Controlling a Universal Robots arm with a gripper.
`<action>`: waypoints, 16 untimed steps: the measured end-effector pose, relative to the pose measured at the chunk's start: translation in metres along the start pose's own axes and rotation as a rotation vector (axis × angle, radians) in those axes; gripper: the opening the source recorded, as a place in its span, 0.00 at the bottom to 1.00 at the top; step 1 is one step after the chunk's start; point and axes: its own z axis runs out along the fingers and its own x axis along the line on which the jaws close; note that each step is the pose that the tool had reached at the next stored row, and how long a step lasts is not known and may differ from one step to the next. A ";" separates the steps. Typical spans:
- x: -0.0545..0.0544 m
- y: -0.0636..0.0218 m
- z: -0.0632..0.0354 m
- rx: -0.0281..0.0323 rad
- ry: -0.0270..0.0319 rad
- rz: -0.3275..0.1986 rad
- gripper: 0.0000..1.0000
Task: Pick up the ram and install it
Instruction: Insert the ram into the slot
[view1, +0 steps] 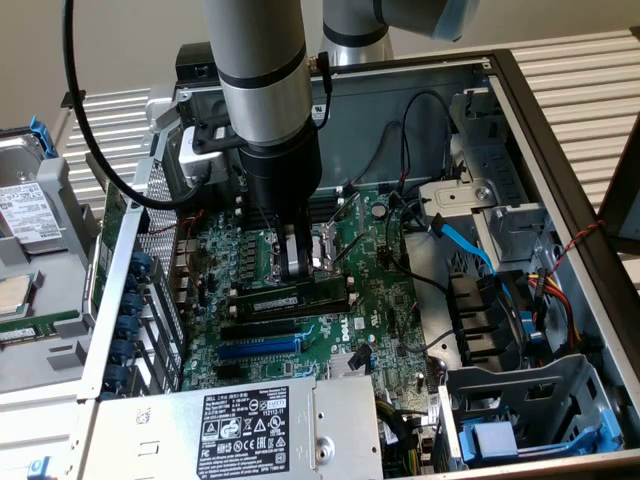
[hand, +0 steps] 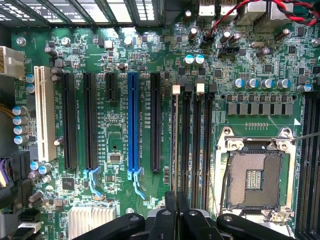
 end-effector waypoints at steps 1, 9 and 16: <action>0.000 0.0000 0.0000 0.0000 0.0000 0.000 0.12; 0.000 0.0001 0.0006 0.0000 0.0001 0.000 0.12; 0.000 0.0000 0.0006 0.0000 -0.0002 0.000 0.12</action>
